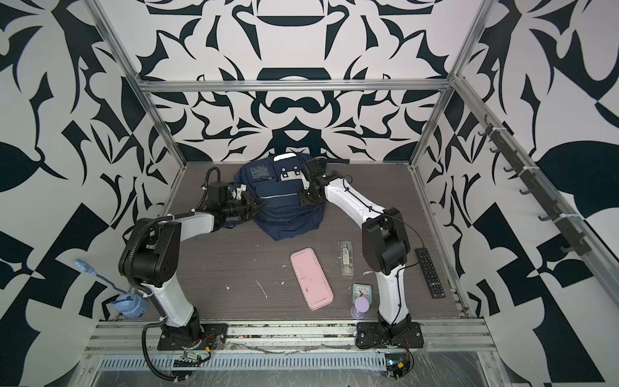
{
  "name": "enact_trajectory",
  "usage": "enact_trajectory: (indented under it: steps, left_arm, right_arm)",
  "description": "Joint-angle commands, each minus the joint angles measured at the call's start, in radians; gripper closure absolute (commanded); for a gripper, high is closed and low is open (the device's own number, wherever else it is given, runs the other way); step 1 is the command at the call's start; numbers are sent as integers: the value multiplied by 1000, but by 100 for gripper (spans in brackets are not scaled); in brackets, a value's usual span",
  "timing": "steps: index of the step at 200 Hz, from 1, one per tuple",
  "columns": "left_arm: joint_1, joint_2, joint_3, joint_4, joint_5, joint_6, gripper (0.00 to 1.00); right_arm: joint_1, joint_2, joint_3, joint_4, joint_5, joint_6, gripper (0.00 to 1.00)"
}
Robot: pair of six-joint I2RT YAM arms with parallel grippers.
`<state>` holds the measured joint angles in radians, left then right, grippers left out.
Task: Pack books, pencil case, and school supplies into a backpack
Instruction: Unzip the student bag at the top-center of the table.
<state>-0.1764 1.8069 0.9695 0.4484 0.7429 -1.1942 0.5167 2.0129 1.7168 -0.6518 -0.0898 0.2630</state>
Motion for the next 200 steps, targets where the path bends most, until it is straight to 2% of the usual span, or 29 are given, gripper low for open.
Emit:
enact_trajectory:
  steps: [1, 13, 25, 56, 109, 138, 149, 178, 200]
  left_arm:
    - [39, 14, 2, 341, 47, -179, 100]
    - [50, 33, 1, 402, 55, -228, 100]
    - [55, 34, 10, 387, 58, -229, 100]
    - [71, -1, 25, 284, 44, -163, 100]
    - [142, -13, 4, 175, 6, -103, 100]
    - [142, -29, 34, 3, -12, -11, 100]
    - [132, -44, 40, -58, -22, 21, 92]
    - [95, -111, 28, -254, -76, 134, 59]
    - [60, -159, -24, -288, -104, 153, 48]
  right_arm:
    - [0, -55, -107, 81, -34, 27, 46]
    - [-1, -58, -139, 89, -39, 31, 45]
    - [0, -61, -170, 106, -51, 33, 45]
    - [0, -99, -254, 178, -82, 50, 45]
    - [-6, -107, -359, 320, -229, 108, 47]
    - [-2, -111, -406, 411, -288, 169, 47]
    - [5, -95, -398, 414, -296, 183, 47]
    - [28, -71, -395, 430, -296, 199, 47]
    - [39, -62, -402, 448, -302, 205, 48]
